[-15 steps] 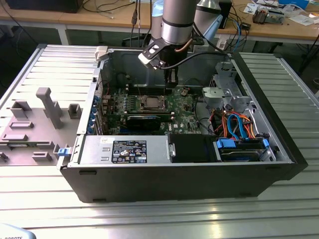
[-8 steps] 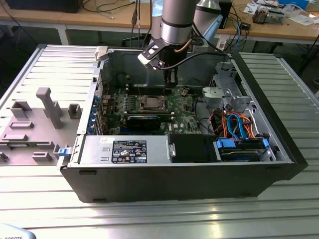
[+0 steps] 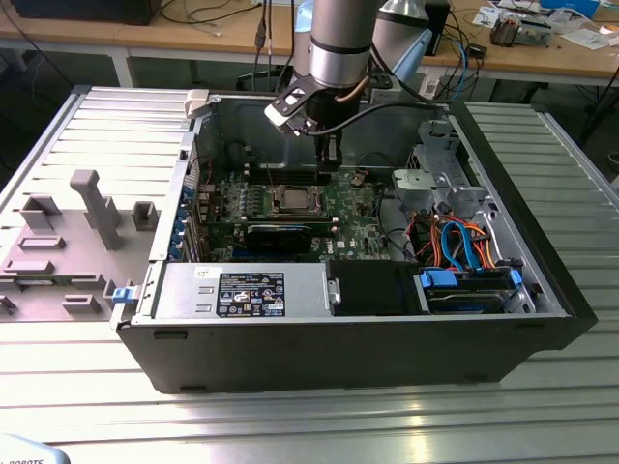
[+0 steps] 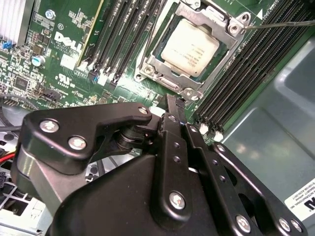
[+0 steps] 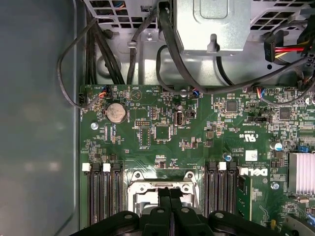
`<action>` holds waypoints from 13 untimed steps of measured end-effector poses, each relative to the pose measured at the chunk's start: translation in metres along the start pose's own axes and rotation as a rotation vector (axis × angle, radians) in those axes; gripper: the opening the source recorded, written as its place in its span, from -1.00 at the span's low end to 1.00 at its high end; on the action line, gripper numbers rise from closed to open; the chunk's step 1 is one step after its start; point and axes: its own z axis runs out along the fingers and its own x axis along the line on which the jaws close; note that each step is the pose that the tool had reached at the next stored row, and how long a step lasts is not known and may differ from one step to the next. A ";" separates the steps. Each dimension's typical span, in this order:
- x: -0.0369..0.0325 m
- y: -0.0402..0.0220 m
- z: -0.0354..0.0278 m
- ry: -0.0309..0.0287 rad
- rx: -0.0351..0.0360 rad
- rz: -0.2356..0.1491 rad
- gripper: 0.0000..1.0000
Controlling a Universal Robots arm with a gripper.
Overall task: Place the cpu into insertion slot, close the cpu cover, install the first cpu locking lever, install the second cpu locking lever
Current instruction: 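Close the cpu cover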
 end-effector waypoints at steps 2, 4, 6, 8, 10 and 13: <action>0.0000 -0.0027 0.0004 0.0000 0.0000 0.000 -0.79; 0.0000 -0.0040 0.0007 -0.0001 0.0000 0.000 -0.79; 0.0001 -0.0052 0.0009 -0.0001 0.0001 0.000 -0.79; -0.0003 -0.0084 0.0014 0.0002 -0.0001 0.000 -0.79; -0.0011 -0.0113 0.0016 0.0000 0.0000 0.000 -0.79; -0.0013 -0.0141 0.0019 0.0000 0.0001 0.000 -0.79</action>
